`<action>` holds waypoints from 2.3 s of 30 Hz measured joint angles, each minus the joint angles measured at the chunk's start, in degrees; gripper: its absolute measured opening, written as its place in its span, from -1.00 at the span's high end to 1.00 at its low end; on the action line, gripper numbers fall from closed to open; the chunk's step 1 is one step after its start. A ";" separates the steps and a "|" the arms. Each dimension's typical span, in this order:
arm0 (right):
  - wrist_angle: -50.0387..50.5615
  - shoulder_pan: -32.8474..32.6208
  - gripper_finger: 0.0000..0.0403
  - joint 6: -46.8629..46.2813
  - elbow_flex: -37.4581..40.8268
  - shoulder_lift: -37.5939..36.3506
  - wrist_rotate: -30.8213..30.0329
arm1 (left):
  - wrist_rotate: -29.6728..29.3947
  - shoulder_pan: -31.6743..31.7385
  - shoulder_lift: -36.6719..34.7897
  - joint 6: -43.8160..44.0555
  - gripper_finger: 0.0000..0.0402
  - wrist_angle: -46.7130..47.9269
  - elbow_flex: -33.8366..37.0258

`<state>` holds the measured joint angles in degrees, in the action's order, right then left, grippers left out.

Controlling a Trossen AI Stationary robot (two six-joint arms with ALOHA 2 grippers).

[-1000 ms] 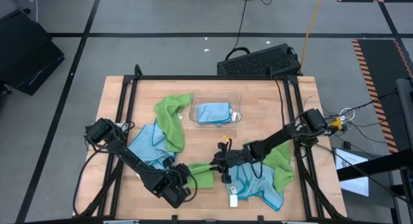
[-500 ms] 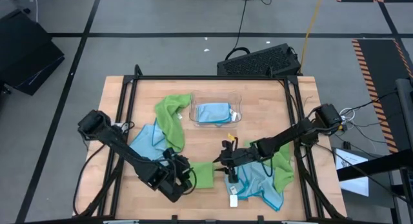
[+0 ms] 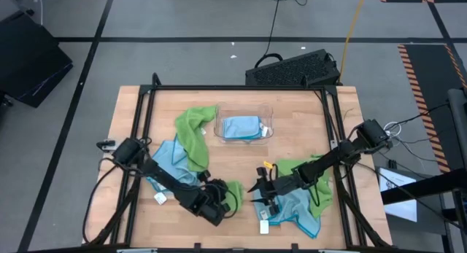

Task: Fold microfiber towels
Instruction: Fold the bottom left green microfiber cloth, then stack the folded bottom left green microfiber cloth on top of the blue microfiber cloth into the transparent bin

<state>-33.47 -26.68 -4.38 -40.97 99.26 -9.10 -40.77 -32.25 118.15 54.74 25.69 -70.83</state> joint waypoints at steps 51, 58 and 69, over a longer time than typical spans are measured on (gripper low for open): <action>12.48 -1.68 -0.49 34.78 -13.73 11.36 -11.52 | 4.63 -4.02 -1.20 8.33 0.55 5.30 -0.11; 6.64 -0.65 -0.49 36.34 -13.88 14.92 -4.37 | 4.66 -3.83 -1.18 8.11 0.55 4.33 -0.09; 4.60 0.27 -0.05 29.97 -13.88 17.53 -5.60 | 4.63 -3.83 -1.16 8.59 0.55 4.13 -0.04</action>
<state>-28.88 -26.41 25.58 -54.85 116.79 -14.70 -36.14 -36.07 116.99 63.33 29.82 -70.87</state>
